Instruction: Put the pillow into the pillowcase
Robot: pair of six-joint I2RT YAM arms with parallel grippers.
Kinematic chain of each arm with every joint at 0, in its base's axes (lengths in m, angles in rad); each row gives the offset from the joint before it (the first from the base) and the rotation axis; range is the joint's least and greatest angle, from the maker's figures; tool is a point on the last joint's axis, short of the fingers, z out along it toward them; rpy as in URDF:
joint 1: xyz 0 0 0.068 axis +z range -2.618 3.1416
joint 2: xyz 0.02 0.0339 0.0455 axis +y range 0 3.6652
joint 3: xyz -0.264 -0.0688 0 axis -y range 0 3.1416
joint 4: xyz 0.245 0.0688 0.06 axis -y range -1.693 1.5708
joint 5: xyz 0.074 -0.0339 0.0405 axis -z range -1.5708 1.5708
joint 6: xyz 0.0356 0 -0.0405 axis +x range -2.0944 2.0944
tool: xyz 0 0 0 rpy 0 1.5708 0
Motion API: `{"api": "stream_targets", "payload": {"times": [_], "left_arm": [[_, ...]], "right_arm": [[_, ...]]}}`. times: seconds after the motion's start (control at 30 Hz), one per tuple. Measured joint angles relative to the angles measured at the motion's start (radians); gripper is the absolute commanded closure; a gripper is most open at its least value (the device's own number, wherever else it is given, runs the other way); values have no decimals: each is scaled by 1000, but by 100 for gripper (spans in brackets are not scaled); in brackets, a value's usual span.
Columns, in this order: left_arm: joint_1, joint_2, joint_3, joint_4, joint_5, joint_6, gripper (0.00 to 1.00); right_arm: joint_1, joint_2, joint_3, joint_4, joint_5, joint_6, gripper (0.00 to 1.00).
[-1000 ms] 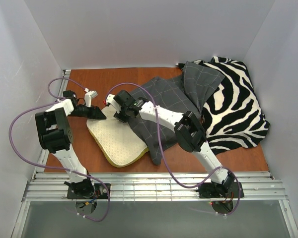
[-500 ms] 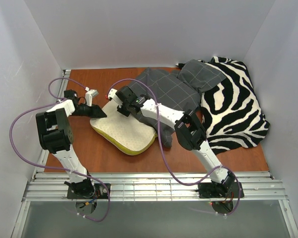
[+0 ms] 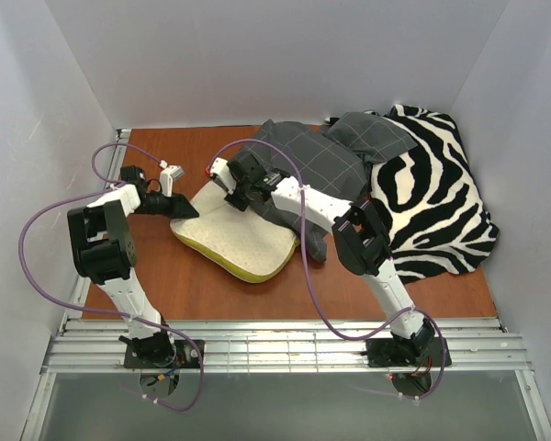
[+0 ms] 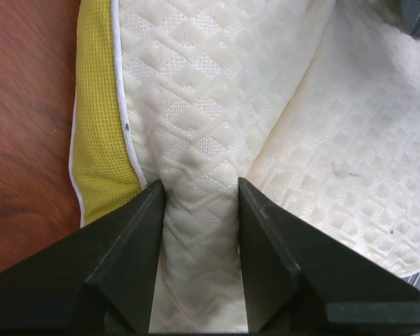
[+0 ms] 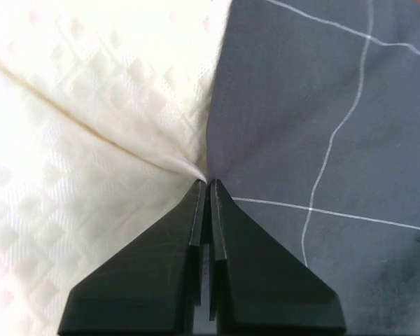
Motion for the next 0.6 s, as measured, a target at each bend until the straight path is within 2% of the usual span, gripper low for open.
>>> {"api": "stream_targets", "payload": {"times": [0.1,0.13,0.17,0.23,0.3,0.33,0.37,0.43,0.47,0.5,0.53,0.57,0.6], "left_arm": [[0,-10,-5,-11,19,24,70],[-2,-21,-13,-19,27,34,79],[-6,-36,-27,-30,35,44,84],[-19,-74,-62,-63,50,79,87],[-55,-116,-110,-96,58,119,80],[-82,-143,-144,-106,60,140,71],[-110,-174,-180,-114,60,161,52],[-160,-252,-247,-129,71,177,40],[-172,-310,-287,-113,74,167,28],[-175,-364,-314,-94,76,154,17],[-173,-414,-340,-53,72,132,14],[-170,-486,-375,8,60,112,13],[-170,-576,-423,87,46,95,13]], "right_arm": [[-19,-42,-79,20,-90,8,99],[-26,-65,-117,28,-121,7,99],[-31,-87,-152,33,-150,5,99],[-41,-150,-247,55,-205,-7,99],[-50,-230,-356,63,-239,-36,99],[-56,-274,-410,65,-253,-53,99],[-64,-314,-459,61,-270,-77,99],[-94,-384,-533,35,-304,-126,99],[-122,-420,-571,31,-330,-153,99],[-144,-439,-589,24,-345,-167,82],[-173,-457,-606,18,-367,-183,61],[-199,-472,-614,7,-369,-196,46],[-225,-485,-616,-6,-356,-202,39]]}}
